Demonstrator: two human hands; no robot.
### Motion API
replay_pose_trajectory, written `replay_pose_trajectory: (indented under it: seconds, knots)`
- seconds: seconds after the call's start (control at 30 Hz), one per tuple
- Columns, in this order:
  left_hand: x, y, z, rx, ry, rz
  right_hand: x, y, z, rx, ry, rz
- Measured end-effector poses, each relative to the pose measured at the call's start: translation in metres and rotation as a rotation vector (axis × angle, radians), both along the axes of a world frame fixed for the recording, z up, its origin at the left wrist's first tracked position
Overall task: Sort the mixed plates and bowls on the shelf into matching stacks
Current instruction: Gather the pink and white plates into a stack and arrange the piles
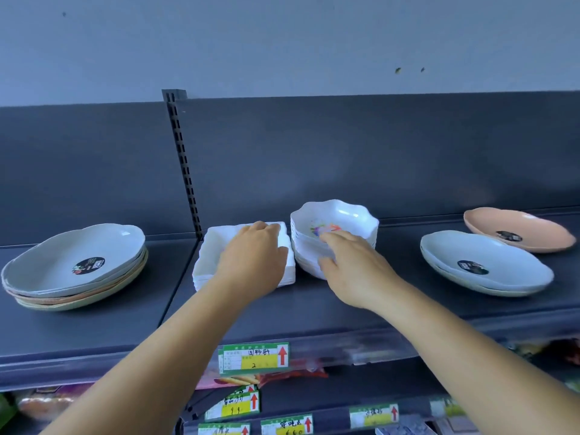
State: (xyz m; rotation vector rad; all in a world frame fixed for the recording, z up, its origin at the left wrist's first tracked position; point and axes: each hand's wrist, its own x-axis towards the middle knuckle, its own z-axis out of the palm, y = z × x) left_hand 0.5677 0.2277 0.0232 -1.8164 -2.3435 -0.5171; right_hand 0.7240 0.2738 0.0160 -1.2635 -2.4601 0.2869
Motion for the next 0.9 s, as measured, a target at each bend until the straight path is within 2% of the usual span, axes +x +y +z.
replay_pose_trajectory:
  seconds: [0.23, 0.47, 0.67, 0.9]
  knots:
    - [0.076, 0.028, 0.002, 0.033, 0.061, -0.226, 0.077, 0.022, 0.003, 0.036, -0.056, -0.121]
    - [0.162, 0.071, 0.003, 0.014, 0.11, -0.321, 0.17, 0.054, 0.001, 0.002, -0.065, -0.223]
    - [0.232, 0.119, -0.008, -0.063, 0.056, -0.305, 0.253, 0.094, -0.007, -0.027, -0.074, -0.266]
    - [0.272, 0.166, -0.032, -0.242, 0.086, -0.152, 0.326, 0.153, -0.023, -0.09, -0.076, -0.33]
